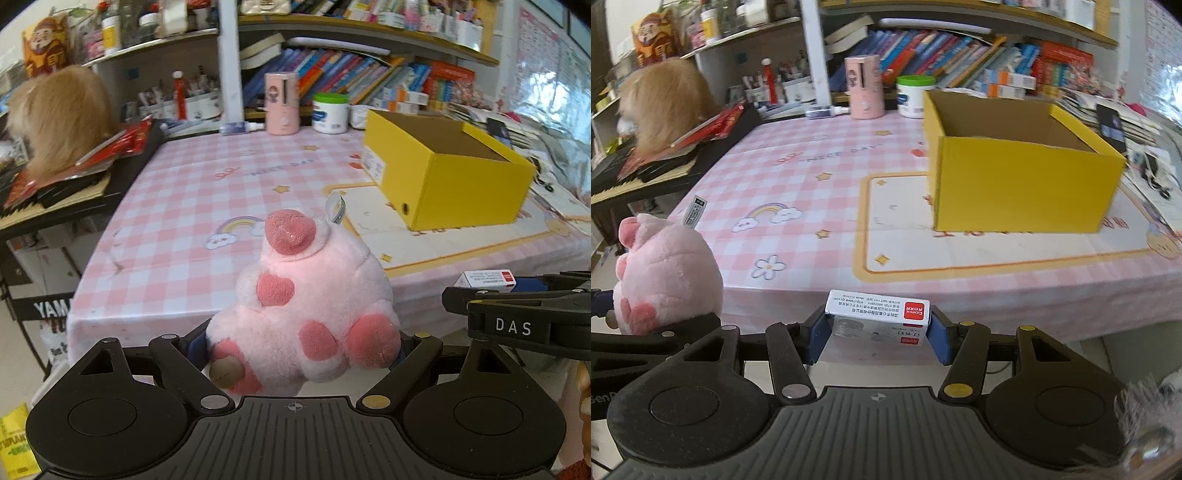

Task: Organize objects
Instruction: 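Carry the pink pig with the left tool while the right tool carries the white box toward the yellow box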

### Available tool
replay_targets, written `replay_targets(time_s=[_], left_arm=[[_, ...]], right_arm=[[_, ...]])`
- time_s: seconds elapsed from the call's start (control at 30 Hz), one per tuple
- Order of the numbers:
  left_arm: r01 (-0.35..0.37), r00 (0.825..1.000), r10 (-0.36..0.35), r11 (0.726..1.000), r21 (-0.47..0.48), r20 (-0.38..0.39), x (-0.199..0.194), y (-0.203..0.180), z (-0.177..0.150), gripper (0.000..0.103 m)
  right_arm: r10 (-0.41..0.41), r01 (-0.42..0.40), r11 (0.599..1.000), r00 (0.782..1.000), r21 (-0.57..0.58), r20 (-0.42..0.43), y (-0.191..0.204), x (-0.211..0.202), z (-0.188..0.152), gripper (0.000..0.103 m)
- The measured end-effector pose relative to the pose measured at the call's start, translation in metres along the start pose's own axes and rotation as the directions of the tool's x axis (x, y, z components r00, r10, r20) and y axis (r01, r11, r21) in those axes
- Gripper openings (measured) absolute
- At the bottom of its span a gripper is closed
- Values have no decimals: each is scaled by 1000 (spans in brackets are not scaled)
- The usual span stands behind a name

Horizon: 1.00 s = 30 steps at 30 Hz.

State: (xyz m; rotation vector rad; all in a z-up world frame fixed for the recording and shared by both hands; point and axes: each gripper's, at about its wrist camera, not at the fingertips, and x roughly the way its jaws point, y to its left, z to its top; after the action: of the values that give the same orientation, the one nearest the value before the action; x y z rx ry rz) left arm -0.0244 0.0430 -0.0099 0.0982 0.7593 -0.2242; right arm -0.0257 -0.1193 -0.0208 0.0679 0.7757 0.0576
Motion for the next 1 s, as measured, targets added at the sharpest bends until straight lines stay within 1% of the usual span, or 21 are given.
replay_targets(time_s=[0.33, 0.57, 0.73, 1.0], left_arm=[[80, 997, -80, 995, 66, -5, 10, -32, 6, 89], [151, 988, -150, 981, 124, -22, 19, -66, 12, 89], [165, 986, -163, 976, 143, -20, 24, -82, 19, 89], [170, 985, -168, 974, 151, -27, 35, -102, 29, 89]], right_arm=[[-83, 83, 993, 997, 82, -8, -34, -11, -11, 52], [-148, 150, 979, 989, 138, -23, -67, -19, -18, 52], [-176, 178, 968, 984, 177, -25, -86, -23, -18, 52], [-183, 186, 965, 983, 187, -32, -109, -20, -12, 52]])
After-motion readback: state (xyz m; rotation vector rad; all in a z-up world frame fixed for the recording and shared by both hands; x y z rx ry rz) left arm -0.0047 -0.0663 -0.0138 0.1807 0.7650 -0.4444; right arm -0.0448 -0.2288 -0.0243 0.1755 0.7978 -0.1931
